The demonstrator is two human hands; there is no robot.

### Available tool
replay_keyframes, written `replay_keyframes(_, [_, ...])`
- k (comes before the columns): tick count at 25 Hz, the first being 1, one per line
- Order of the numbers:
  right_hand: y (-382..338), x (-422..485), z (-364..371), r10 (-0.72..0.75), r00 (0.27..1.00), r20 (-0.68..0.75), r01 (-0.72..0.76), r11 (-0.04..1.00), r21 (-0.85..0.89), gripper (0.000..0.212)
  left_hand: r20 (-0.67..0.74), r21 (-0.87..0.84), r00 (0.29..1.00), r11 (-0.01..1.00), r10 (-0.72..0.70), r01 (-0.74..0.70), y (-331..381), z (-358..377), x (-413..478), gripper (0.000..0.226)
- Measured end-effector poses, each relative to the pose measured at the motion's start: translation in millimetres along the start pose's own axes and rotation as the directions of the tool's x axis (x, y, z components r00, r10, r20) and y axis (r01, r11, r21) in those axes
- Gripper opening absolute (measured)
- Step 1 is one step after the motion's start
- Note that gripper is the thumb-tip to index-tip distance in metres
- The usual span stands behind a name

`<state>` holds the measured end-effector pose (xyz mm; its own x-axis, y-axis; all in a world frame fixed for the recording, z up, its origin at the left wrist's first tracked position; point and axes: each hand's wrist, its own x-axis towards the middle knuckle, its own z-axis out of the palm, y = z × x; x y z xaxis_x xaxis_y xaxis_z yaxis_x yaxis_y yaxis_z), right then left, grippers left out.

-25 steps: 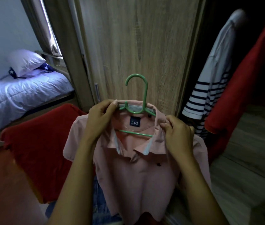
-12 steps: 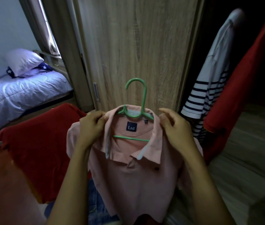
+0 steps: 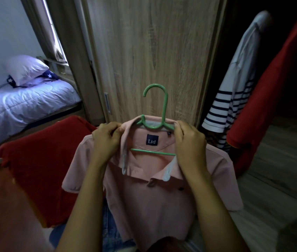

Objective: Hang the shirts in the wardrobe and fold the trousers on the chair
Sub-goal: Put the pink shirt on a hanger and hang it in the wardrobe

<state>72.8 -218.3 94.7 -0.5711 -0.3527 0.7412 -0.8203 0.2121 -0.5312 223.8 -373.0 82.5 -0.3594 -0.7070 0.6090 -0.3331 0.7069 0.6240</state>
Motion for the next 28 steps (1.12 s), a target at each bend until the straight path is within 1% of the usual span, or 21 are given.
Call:
replay_keyframes(2, [-7.0, -2.7, -1.1, -0.029, 0.999, -0.027, 0.028, 0.999, -0.04, 0.018, -0.01, -0.001, 1.0, 1.0, 0.0, 0.0, -0.3, 1.4, 2.1, 0.027])
replay_keyframes(3, [-9.0, -4.6, -3.2, -0.061, 0.998, 0.006, 0.061, 0.998, -0.01, 0.022, -0.012, -0.002, 1.0, 1.0, -0.007, 0.007, -2.5, 1.3, 2.9, 0.028])
replay_keyframes(4, [-10.4, -4.1, -8.3, -0.083, 0.996, 0.041, 0.08, 0.995, 0.06, 0.025, -0.016, -0.006, 1.0, 1.0, -0.019, 0.019, -5.5, 0.6, 3.9, 0.03])
replay_keyframes(5, [-9.6, -1.9, -15.7, -0.066, 0.995, 0.074, 0.054, 0.987, 0.151, 0.026, -0.02, -0.012, 0.999, 0.999, -0.034, 0.033, -7.7, -0.8, 5.4, 0.033])
replay_keyframes(6, [-6.6, 1.1, -23.5, -0.023, 0.992, 0.123, -0.005, 0.974, 0.225, 0.027, -0.022, -0.016, 0.999, 0.999, -0.043, 0.042, -10.2, -2.5, 7.2, 0.036])
replay_keyframes(7, [-0.5, 4.0, -30.8, 0.013, 0.984, 0.176, -0.055, 0.97, 0.238, 0.028, -0.021, -0.018, 0.999, 0.999, -0.043, 0.043, -12.0, -4.5, 9.0, 0.038])
replay_keyframes(8, [8.0, 6.9, -36.7, 0.013, 0.975, 0.223, -0.056, 0.981, 0.188, 0.03, -0.023, -0.02, 0.999, 0.999, -0.038, 0.038, -13.1, -6.3, 10.6, 0.039])
replay_keyframes(10, [24.7, 9.6, -45.8, -0.015, 0.945, 0.325, -0.011, 0.997, 0.078, 0.038, -0.028, -0.03, 0.999, 0.999, -0.027, 0.026, -13.5, -9.0, 14.0, 0.042])
replay_keyframes(11, [29.6, 8.6, -47.7, -0.008, 0.935, 0.356, -0.005, 0.999, 0.038, 0.041, -0.027, -0.041, 0.999, 0.999, -0.029, 0.028, -12.6, -8.9, 14.9, 0.044])
replay_keyframes(12, [32.0, 5.6, -48.1, 0.007, 0.934, 0.357, -0.008, 1.0, 0.003, 0.041, -0.028, -0.049, 0.999, 0.998, -0.029, 0.028, -10.4, -8.1, 15.0, 0.045])
replay_keyframes(13, [31.4, 2.2, -47.0, 0.027, 0.944, 0.328, -0.014, 0.999, -0.041, 0.038, -0.032, -0.051, 0.999, 0.998, -0.029, 0.028, -9.1, -6.5, 15.3, 0.045])
replay_keyframes(16, [27.8, -2.8, -41.8, 0.036, 0.988, 0.151, -0.009, 0.984, -0.176, 0.037, -0.033, -0.037, 0.999, 0.999, -0.021, 0.02, -2.3, -2.4, 17.5, 0.047])
replay_keyframes(17, [25.9, -2.3, -41.0, 0.03, 0.994, 0.103, -0.01, 0.982, -0.189, 0.034, -0.016, -0.048, 1.0, 0.999, -0.011, 0.01, 0.1, -1.2, 19.4, 0.046])
replay_keyframes(19, [22.1, -0.2, -42.0, 0.049, 0.997, 0.053, -0.038, 0.983, -0.18, 0.024, 0.027, -0.097, 0.999, 0.995, 0.019, -0.016, 5.7, 1.6, 23.0, 0.043])
replay_keyframes(21, [21.4, -0.4, -47.7, 0.069, 0.996, 0.057, -0.058, 0.983, -0.175, 0.024, 0.059, -0.131, 0.997, 0.99, 0.055, -0.047, 10.7, 6.4, 25.1, 0.042])
replay_keyframes(22, [23.3, 0.3, -53.9, 0.074, 0.993, 0.09, -0.057, 0.983, -0.175, 0.024, 0.066, -0.141, 0.995, 0.988, 0.07, -0.061, 13.1, 9.7, 25.6, 0.042])
replay_keyframes(23, [26.8, 1.3, -60.7, 0.096, 0.983, 0.156, -0.071, 0.985, -0.16, 0.021, 0.071, -0.152, 0.994, 0.986, 0.077, -0.066, 13.8, 12.8, 25.2, 0.042])
replay_keyframes(24, [32.9, 3.0, -68.6, 0.134, 0.96, 0.247, -0.102, 0.985, -0.141, 0.015, 0.08, -0.172, 0.994, 0.983, 0.079, -0.064, 15.2, 16.4, 23.6, 0.041])
replay_keyframes(25, [41.5, 5.3, -76.7, 0.18, 0.917, 0.356, -0.134, 0.98, -0.15, 0.008, 0.093, -0.201, 0.992, 0.978, 0.081, -0.061, 16.3, 21.4, 21.8, 0.039])
replay_keyframes(26, [51.3, 6.8, -85.9, 0.227, 0.856, 0.464, -0.156, 0.97, -0.187, 0.005, 0.113, -0.23, 0.99, 0.972, 0.084, -0.057, 18.8, 27.7, 19.1, 0.039])
replay_keyframes(28, [70.6, 4.9, -100.8, 0.301, 0.712, 0.635, -0.187, 0.952, -0.242, 0.006, 0.151, -0.261, 0.984, 0.964, 0.097, -0.055, 26.3, 41.2, 13.6, 0.044])
